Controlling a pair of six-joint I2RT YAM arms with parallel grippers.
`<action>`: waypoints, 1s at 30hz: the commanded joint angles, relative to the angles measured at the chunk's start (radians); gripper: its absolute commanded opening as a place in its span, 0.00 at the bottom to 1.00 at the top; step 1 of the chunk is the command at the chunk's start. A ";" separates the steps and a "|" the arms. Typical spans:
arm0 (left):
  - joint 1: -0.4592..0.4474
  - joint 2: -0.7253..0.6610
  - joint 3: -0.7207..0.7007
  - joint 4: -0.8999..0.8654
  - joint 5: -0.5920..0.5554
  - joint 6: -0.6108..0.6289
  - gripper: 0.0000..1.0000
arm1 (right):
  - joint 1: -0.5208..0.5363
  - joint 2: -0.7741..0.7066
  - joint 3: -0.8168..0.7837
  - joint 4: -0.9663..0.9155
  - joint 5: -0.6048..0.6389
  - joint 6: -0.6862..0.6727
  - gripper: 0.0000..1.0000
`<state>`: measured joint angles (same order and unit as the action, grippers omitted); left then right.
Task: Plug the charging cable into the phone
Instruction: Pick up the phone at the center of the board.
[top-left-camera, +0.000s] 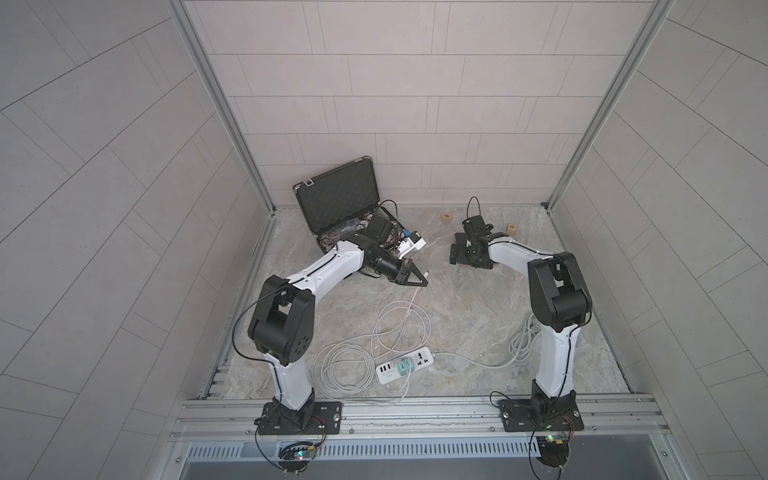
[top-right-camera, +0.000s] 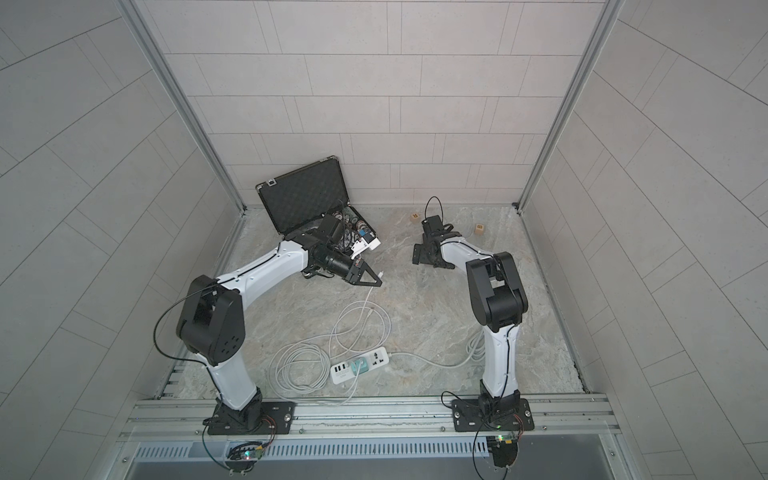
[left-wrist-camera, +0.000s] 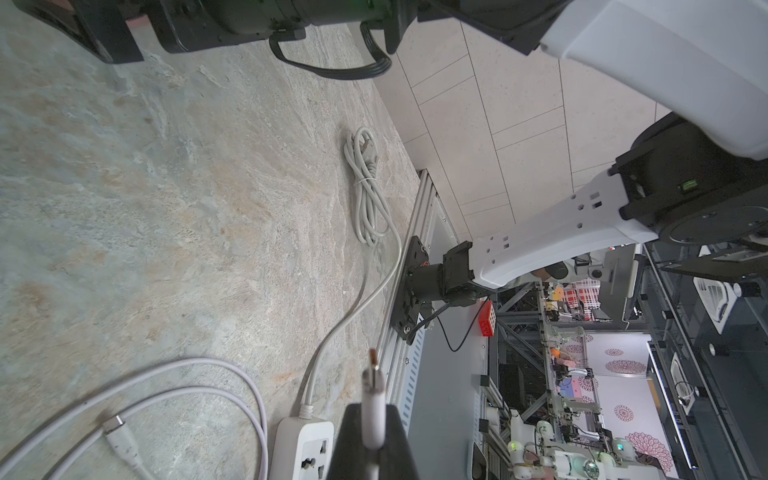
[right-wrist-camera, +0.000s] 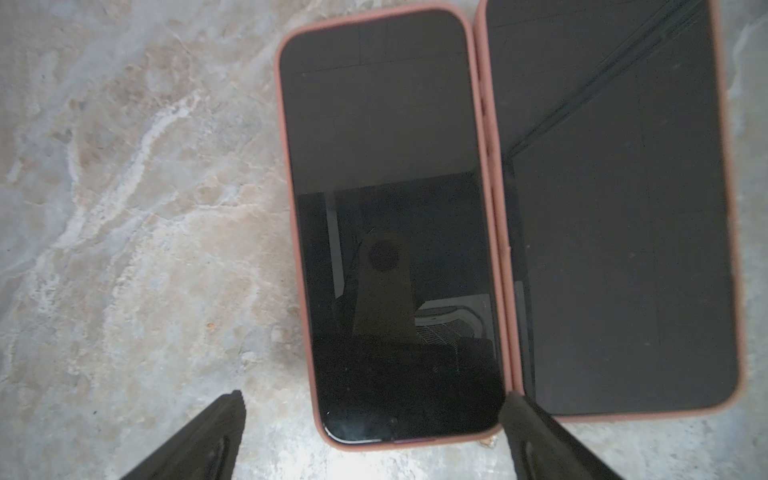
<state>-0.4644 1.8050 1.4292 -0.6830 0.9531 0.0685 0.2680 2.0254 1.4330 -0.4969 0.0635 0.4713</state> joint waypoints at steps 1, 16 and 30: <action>0.009 -0.010 -0.012 -0.012 0.016 0.013 0.00 | 0.009 -0.082 -0.010 -0.048 -0.054 0.030 1.00; 0.009 -0.014 -0.015 -0.009 0.018 0.013 0.00 | -0.013 -0.097 -0.097 0.011 -0.012 -0.008 1.00; 0.008 -0.011 -0.022 -0.002 0.030 0.010 0.00 | -0.024 0.027 -0.061 0.114 -0.085 -0.036 1.00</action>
<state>-0.4603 1.8050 1.4239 -0.6823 0.9604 0.0685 0.2466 2.0083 1.3579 -0.4393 0.0334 0.4519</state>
